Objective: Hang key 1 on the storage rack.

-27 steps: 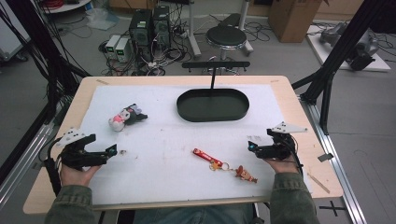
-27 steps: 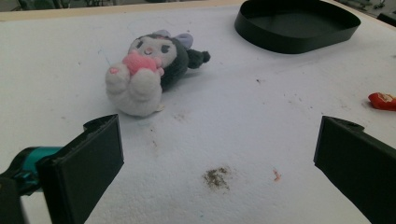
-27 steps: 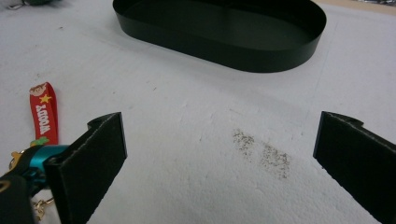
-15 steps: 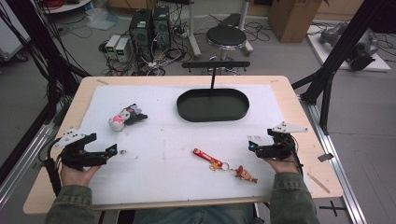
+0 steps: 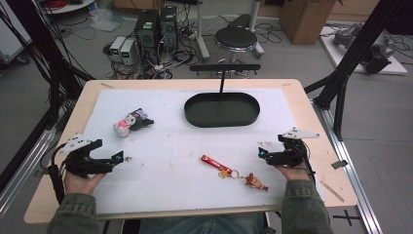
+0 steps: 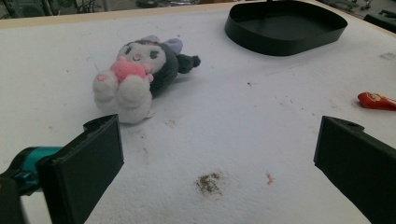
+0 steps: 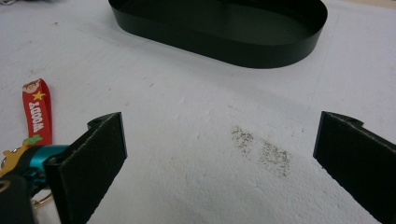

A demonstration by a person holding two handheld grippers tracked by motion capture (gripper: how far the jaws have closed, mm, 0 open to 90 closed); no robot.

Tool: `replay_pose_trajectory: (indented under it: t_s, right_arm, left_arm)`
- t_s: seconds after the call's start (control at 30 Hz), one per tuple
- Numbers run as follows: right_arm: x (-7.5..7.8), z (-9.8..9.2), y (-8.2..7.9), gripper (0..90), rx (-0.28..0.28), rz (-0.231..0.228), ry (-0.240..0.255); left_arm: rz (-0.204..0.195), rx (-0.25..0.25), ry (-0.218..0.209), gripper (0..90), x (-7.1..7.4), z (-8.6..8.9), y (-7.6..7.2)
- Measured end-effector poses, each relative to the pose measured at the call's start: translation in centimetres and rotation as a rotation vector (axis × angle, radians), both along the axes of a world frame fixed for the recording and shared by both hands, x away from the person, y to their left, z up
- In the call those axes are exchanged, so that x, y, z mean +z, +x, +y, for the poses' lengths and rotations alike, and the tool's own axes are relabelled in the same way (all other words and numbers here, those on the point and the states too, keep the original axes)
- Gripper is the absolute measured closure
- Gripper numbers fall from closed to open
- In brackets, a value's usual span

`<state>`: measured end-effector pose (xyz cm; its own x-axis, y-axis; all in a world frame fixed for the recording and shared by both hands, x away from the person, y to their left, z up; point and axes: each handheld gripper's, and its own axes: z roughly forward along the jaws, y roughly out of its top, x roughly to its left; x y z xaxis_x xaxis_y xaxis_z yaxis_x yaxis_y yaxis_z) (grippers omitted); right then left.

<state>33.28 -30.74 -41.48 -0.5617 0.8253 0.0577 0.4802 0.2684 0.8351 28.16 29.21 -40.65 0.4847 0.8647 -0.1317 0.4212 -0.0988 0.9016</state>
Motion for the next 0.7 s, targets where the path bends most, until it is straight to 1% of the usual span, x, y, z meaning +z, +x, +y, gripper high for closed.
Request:
replay_pose_trajectory:
  t_s: [0.2,0.3,0.33,0.37,0.4,0.43,0.67,0.7]
  right_arm:
    - [0.0,0.5,0.1,1.9,0.014,0.001,-0.009]
    - [0.1,1.2,0.1,1.9,0.038,0.013,-0.037]
    - [0.2,1.7,0.0,1.9,0.05,0.016,-0.059]
    - [0.3,1.9,0.1,1.9,0.055,0.017,-0.067]
    - [0.3,1.9,0.1,1.9,0.055,0.017,-0.067]
    - [0.4,2.3,0.1,1.9,0.068,0.009,-0.073]
    - [0.9,3.2,0.2,1.9,0.092,0.009,-0.072]
    - [1.1,3.5,0.3,1.9,0.096,0.016,-0.088]
  left_arm:
    - [0.008,0.0,0.003,1.7,0.0,0.0,0.0]
    - [0.013,-0.004,0.011,1.8,-0.1,-0.1,0.0]
    - [0.013,-0.004,0.013,1.8,-0.1,-0.2,0.0]
    - [0.013,-0.004,0.013,1.7,-0.1,-0.2,0.0]
    - [0.014,-0.004,0.015,1.7,-0.2,-0.2,0.0]
    - [0.015,-0.005,0.017,1.7,-0.2,-0.2,0.0]
    - [0.019,0.005,0.027,1.7,-0.2,-0.3,0.1]
    - [0.02,0.005,0.031,1.7,-0.2,-0.3,0.1]
